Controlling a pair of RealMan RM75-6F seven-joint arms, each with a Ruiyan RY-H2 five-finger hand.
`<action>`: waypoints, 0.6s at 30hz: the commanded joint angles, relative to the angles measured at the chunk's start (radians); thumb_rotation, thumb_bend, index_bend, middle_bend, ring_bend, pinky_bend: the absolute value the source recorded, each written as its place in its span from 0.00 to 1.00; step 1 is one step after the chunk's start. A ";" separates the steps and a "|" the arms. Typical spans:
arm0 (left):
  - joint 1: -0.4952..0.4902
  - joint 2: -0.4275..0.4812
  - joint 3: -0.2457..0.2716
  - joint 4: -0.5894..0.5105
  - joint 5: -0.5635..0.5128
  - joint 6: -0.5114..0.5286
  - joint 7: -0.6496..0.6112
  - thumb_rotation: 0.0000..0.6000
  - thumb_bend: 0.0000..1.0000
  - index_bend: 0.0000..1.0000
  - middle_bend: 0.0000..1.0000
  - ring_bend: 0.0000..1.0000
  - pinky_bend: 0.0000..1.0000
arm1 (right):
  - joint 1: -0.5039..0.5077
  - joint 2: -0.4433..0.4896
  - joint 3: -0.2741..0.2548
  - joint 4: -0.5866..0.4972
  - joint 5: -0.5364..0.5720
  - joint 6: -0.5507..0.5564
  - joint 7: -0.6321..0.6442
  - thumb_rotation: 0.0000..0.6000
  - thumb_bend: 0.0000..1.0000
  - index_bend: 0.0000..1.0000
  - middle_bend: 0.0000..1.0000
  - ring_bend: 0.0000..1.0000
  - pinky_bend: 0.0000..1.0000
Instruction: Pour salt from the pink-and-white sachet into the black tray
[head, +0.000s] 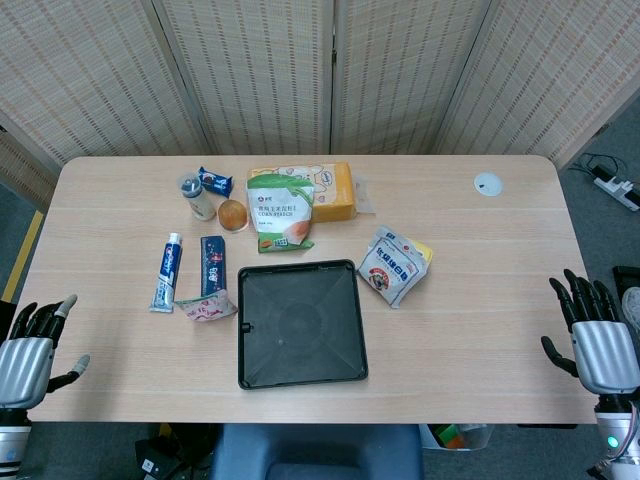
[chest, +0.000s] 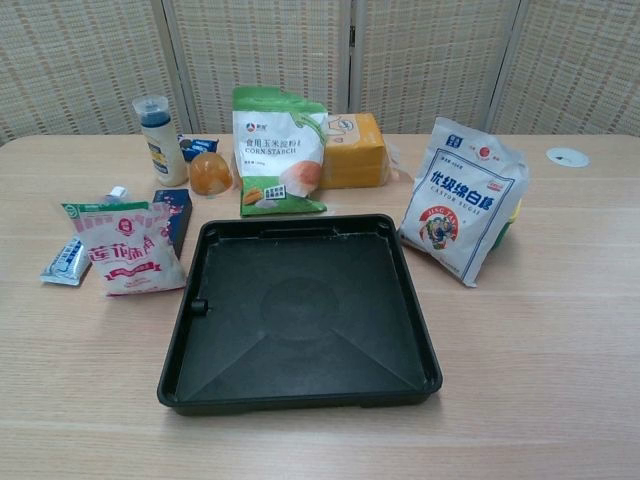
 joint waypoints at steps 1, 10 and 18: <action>0.000 -0.003 0.001 0.004 0.001 0.000 -0.004 1.00 0.32 0.07 0.17 0.16 0.12 | -0.001 0.001 0.000 0.000 -0.002 0.003 0.000 1.00 0.34 0.00 0.00 0.03 0.00; 0.003 -0.008 0.000 0.021 0.017 0.017 -0.039 1.00 0.32 0.06 0.17 0.16 0.13 | -0.017 0.009 -0.002 -0.002 -0.016 0.034 0.009 1.00 0.34 0.00 0.00 0.03 0.00; -0.044 -0.034 -0.010 0.096 0.033 -0.042 -0.215 1.00 0.32 0.05 0.17 0.19 0.17 | -0.036 0.009 -0.011 0.005 -0.032 0.064 0.026 1.00 0.34 0.00 0.00 0.03 0.00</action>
